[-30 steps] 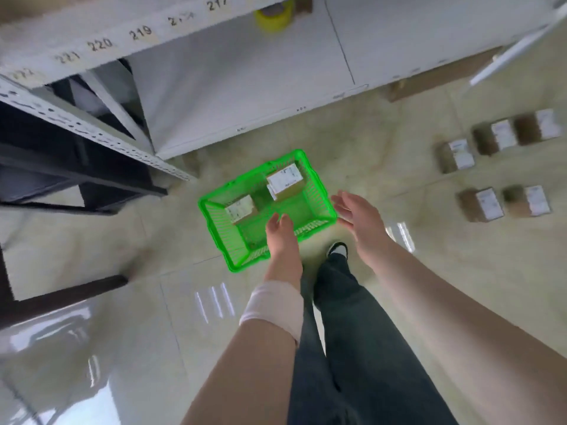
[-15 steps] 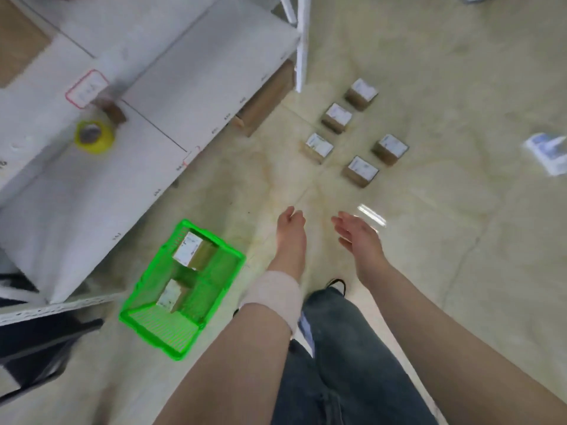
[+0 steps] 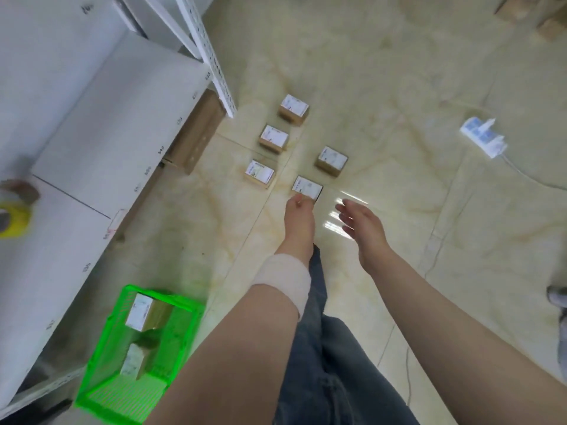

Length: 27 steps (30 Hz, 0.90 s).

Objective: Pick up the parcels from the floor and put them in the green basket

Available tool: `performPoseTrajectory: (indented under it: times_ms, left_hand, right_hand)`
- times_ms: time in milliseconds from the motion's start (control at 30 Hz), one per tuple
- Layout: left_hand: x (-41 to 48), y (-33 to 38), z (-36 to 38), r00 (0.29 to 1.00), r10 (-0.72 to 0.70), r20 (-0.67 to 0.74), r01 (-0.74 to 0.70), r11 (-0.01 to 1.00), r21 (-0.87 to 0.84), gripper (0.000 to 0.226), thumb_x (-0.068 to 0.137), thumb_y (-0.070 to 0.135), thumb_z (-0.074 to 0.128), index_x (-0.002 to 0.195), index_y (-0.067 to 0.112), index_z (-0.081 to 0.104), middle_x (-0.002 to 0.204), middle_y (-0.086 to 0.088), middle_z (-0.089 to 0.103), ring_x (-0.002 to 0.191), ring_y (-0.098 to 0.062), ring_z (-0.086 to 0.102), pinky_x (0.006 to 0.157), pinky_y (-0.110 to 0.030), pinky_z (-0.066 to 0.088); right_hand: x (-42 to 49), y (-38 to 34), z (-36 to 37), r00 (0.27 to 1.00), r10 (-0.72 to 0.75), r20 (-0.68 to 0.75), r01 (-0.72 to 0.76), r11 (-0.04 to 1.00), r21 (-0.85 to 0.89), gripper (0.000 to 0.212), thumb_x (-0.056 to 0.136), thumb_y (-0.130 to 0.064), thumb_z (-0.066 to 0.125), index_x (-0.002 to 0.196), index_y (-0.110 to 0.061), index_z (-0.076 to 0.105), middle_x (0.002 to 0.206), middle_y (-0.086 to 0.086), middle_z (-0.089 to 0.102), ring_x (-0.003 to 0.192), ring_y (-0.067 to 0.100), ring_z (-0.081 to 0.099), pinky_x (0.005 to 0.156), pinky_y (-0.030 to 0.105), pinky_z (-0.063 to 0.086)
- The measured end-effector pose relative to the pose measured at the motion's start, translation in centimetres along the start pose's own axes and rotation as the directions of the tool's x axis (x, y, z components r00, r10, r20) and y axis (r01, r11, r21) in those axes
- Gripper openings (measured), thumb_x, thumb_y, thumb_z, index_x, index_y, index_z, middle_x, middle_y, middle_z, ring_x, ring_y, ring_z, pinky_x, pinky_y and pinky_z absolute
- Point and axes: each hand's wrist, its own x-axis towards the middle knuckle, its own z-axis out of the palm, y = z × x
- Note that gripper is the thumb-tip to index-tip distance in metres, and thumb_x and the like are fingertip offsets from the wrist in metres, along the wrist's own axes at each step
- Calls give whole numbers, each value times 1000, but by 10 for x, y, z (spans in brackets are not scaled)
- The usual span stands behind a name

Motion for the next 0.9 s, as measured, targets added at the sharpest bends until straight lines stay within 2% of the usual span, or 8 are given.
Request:
performPoseTrajectory:
  times_ms: [67,233,367,533,633,733,833,900]
  left_hand:
    - [13,18,28,1000,-9,19,9,1000,11,46,95,16,39,141,15,35,141,-7,46,127,-21,46,105,-30,34]
    - [35,57,99,999,0,38,-3,997,71,47,93,21,41,140,19,35,141,-6,46,128,-22,45,110,-37,35]
    - [50,76,161,1000,2,30,-4,997,75,45,95,21,41,140,18,36,139,-4,46,128,-20,45,108,-31,35]
    - [78,93,245,1000,11,-29,-9,997,70,48,92,21,40,140,18,37,140,-3,46,127,-21,44,108,-33,33]
    - [86,97,292,994,21,-110,-21,1000,-1,47,93,25,42,139,22,36,131,0,50,118,-19,48,108,-34,34]
    - [92,99,327,991,-6,-130,0,999,-44,47,92,27,42,139,23,37,138,-3,49,125,-19,48,109,-36,35]
    - [99,105,346,978,-29,-207,4,993,-119,46,92,25,42,138,22,39,140,-3,48,128,-20,47,110,-35,35]
    - [104,110,352,966,-70,-250,25,983,-180,45,93,25,43,138,22,40,137,-3,50,124,-20,49,105,-31,36]
  right_hand:
    - [19,-27,-11,1000,-9,-25,9,1000,3,24,94,-29,49,113,-17,57,118,2,63,119,19,55,104,35,41]
    - [64,-91,-47,999,-3,-50,4,1000,29,28,93,-27,50,117,-13,57,115,2,63,119,20,55,99,32,42]
    - [104,-135,-83,999,-1,-50,4,998,57,24,94,-27,51,114,-15,56,115,2,63,119,21,55,100,33,41]
    - [161,-188,-138,999,-15,44,16,1000,-20,12,94,-28,50,100,-20,58,113,0,64,117,21,55,100,33,42]
    - [196,-222,-172,992,-48,113,59,994,-92,25,94,-29,50,114,-17,56,113,-1,64,116,19,56,98,31,43]
    - [220,-248,-199,988,-21,154,49,983,-177,34,94,-29,48,125,-14,53,118,-1,62,118,19,55,100,31,42]
    - [242,-267,-204,975,15,221,40,969,-242,34,92,-26,51,124,-16,53,129,3,59,119,19,54,101,31,41]
    - [254,-278,-198,966,34,256,39,961,-274,32,91,-25,52,123,-17,54,129,5,59,118,19,54,101,30,41]
